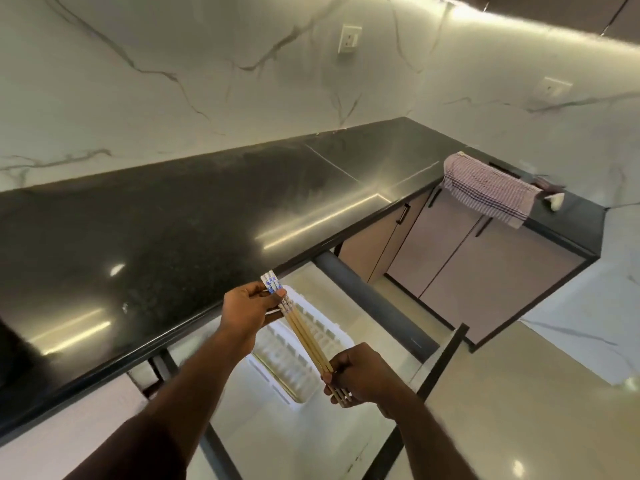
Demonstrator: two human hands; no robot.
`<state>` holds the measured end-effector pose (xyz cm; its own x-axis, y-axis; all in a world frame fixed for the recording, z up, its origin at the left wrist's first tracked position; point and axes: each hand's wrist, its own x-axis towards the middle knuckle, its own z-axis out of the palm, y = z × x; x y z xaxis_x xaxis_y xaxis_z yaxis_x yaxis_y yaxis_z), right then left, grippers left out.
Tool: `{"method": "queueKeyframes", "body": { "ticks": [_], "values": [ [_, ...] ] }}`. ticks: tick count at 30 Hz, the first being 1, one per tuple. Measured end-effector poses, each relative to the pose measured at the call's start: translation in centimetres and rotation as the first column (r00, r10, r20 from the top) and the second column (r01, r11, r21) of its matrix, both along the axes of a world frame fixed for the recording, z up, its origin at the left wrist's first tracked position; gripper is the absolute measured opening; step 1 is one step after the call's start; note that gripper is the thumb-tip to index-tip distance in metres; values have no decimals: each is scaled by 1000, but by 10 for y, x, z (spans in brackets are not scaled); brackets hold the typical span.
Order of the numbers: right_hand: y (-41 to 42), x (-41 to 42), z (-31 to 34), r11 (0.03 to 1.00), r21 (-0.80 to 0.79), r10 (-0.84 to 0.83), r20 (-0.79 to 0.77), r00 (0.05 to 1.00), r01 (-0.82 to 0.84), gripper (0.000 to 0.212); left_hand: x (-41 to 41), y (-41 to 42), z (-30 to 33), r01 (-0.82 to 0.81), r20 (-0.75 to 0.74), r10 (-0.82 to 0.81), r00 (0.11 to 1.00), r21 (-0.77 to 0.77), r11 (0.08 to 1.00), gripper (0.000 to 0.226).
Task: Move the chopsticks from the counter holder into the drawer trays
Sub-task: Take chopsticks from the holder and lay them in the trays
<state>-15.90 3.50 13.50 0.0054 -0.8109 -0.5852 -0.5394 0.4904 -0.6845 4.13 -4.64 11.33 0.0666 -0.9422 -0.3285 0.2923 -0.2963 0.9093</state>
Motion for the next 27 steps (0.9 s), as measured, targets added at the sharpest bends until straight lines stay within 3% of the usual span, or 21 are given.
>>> {"method": "queueKeyframes", "body": {
  "ticks": [9, 16, 18, 19, 20, 22, 27],
  "values": [
    [-62, 7, -69, 988, 156, -1, -107, 994, 18, 19, 3, -42, -97, 13, 39, -25, 999, 260, 966, 13],
    [-101, 19, -119, 976, 219, 46, -168, 985, -8, 14, 5, -55, -146, -100, 296, -14, 955, 369, 924, 65],
    [-110, 26, -133, 969, 247, 63, -171, 983, -19, 13, 8, -59, -154, -84, 493, -116, 863, 366, 927, 59],
    [-114, 29, -140, 965, 258, 91, -175, 980, -44, 14, 9, -60, -155, -57, 632, -203, 748, 365, 929, 56],
    [-118, 32, -147, 961, 268, 125, -183, 975, -73, 15, 11, -59, -156, -10, 765, -281, 579, 352, 936, 52],
    [-121, 38, -160, 955, 271, 184, -219, 958, -122, 23, 10, -55, -160, 51, 854, -289, 432, 297, 954, 45],
    [-121, 44, -189, 933, 259, 339, -399, 852, -250, 40, 7, -43, -181, 241, 899, -254, 357, 174, 955, 30]
  ]
}}
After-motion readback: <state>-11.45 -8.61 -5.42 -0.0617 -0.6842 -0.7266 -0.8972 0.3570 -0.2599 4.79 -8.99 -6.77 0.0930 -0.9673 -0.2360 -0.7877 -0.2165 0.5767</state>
